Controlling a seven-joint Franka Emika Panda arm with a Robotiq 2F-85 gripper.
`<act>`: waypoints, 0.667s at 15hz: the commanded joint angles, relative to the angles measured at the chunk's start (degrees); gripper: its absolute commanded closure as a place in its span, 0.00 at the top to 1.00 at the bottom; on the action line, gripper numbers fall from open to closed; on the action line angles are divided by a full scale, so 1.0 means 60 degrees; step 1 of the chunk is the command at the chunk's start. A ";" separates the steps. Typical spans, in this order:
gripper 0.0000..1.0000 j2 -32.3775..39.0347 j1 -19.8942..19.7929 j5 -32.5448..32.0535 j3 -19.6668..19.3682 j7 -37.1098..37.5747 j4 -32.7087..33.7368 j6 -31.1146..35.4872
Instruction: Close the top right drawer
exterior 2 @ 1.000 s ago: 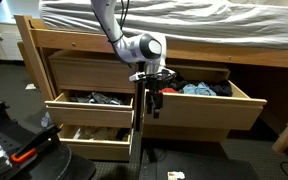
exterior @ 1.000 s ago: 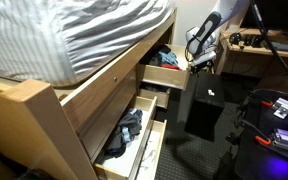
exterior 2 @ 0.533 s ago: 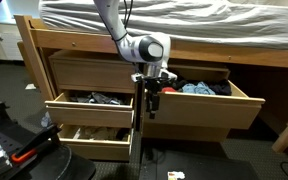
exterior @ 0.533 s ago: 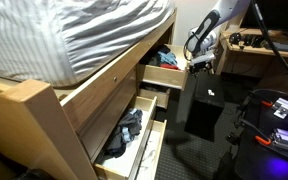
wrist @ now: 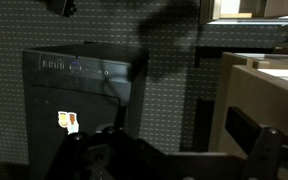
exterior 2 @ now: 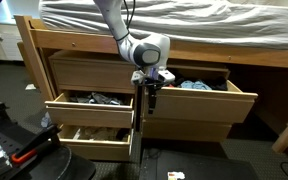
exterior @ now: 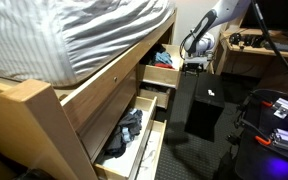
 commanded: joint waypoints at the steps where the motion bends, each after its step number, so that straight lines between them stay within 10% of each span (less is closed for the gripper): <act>1: 1.00 0.0069 0.0042 0.0092 -0.0053 -0.0047 0.0095 -0.0045; 10: 1.00 -0.0058 -0.1243 0.2019 0.1979 -0.2196 -0.0304 0.3320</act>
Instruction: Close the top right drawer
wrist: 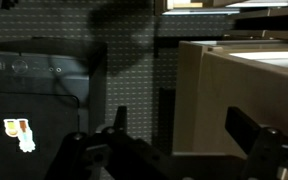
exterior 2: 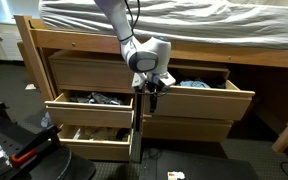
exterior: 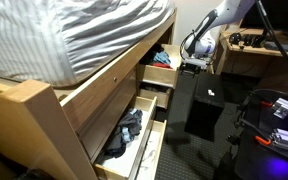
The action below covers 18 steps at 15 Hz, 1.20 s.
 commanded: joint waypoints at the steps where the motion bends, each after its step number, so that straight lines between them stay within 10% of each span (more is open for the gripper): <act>1: 1.00 -0.0053 -0.0042 0.0409 0.0867 -0.0655 0.0239 0.1512; 4: 1.00 0.0020 0.1651 -0.0578 -0.0143 0.0616 0.0959 -0.0298; 9: 1.00 0.0340 0.4609 -0.2077 -0.1739 0.2498 0.1046 0.0213; 18: 1.00 0.0421 0.4429 -0.2060 -0.1557 0.2573 0.1239 -0.0347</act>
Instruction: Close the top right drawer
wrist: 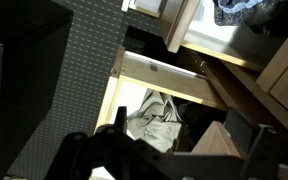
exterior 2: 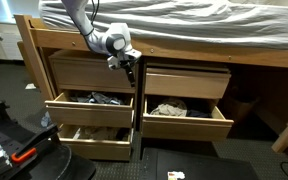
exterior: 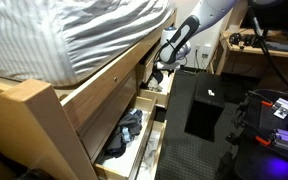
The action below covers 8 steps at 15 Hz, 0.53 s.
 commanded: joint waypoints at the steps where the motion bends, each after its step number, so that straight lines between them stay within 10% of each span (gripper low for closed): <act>1: 1.00 0.0117 -0.0327 -0.0211 0.0169 0.0088 0.0350 -0.0650; 8: 1.00 0.0137 -0.0300 -0.0236 0.0155 0.0291 0.0293 -0.0460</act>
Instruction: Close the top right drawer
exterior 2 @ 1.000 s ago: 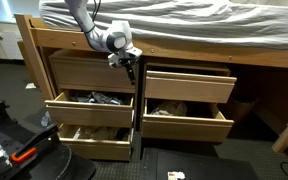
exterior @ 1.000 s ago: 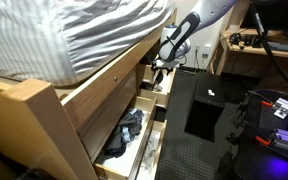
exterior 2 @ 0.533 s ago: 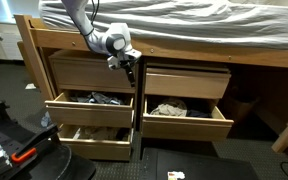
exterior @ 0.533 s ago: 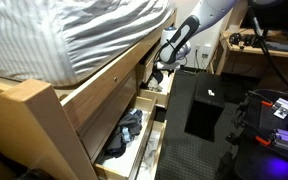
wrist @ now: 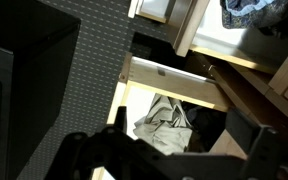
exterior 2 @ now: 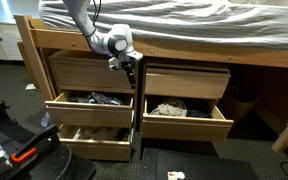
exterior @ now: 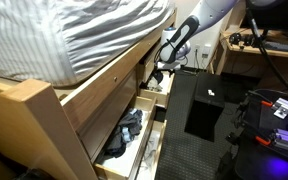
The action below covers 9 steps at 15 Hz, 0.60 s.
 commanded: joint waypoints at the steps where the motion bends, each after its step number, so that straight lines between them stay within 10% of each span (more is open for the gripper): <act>1: 1.00 0.0019 -0.0132 -0.0236 0.0130 0.0144 0.0058 -0.0002; 9: 1.00 0.0469 -0.2824 0.1299 0.1798 -0.0635 0.1394 0.2614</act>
